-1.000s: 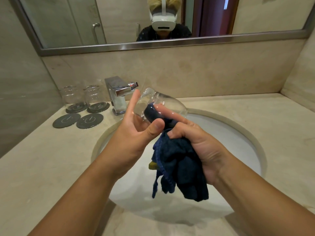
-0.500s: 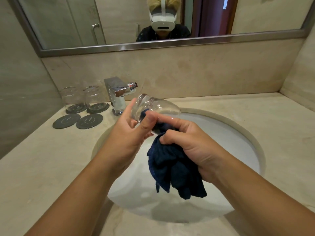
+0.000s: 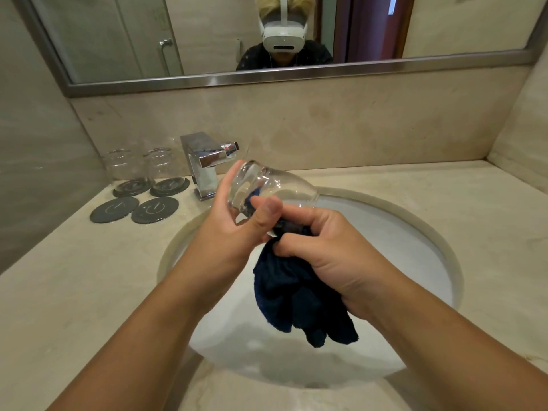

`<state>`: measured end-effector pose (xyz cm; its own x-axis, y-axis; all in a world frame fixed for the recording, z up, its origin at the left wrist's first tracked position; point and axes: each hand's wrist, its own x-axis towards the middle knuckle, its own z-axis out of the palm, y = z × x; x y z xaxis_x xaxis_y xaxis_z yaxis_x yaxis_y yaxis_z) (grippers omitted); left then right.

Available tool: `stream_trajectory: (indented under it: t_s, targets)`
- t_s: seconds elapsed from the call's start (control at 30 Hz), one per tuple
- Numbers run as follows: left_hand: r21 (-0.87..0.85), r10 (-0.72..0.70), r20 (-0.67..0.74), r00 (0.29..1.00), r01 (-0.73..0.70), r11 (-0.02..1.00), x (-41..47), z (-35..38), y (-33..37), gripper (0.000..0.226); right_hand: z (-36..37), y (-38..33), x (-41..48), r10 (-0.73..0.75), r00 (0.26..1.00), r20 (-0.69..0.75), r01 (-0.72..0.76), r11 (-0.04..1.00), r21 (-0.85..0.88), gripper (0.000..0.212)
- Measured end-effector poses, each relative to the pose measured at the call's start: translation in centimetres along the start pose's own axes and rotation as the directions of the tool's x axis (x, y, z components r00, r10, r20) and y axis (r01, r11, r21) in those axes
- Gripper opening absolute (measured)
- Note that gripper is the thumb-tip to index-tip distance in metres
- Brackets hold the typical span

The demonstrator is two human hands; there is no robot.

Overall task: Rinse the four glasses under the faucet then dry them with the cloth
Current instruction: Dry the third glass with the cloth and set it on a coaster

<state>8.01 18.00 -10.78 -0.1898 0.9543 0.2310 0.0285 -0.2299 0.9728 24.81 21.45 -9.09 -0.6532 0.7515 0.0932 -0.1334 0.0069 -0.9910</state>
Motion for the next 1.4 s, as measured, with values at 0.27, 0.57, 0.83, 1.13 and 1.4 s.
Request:
stream_trajectory:
  t_s: [0.27, 0.57, 0.83, 1.13, 1.4]
  targets:
    - [0.022, 0.038, 0.128, 0.991, -0.042, 0.999, -0.5, -0.4, 0.7, 0.085, -0.6, -0.1, 0.3, 0.027, 0.997, 0.067, -0.041, 0.973, 0.226, 0.054]
    - [0.046, 0.019, 0.025, 1.000, -0.020, 0.999, -0.4, 0.1, 0.6, 0.124, -0.1, -0.1, -0.1, -0.033, 0.999, 0.043, 0.030, 0.998, 0.063, 0.060]
    - [0.000, 0.054, 0.101, 0.993, -0.054, 0.999, -0.3, -0.2, 0.8, 0.090, -0.6, -0.1, 0.3, 0.003, 0.998, 0.066, -0.021, 0.961, 0.274, 0.056]
    - [0.001, 0.009, 0.028, 1.000, -0.009, 1.000, -0.4, 0.3, 0.5, 0.121, 0.2, -0.1, 0.0, -0.045, 0.998, 0.037, 0.040, 0.989, 0.142, 0.064]
    - [-0.053, 0.049, 0.102, 0.994, -0.044, 0.998, -0.3, -0.1, 0.7, 0.100, -0.3, -0.1, 0.4, 0.002, 0.999, 0.044, -0.015, 0.953, 0.303, 0.055]
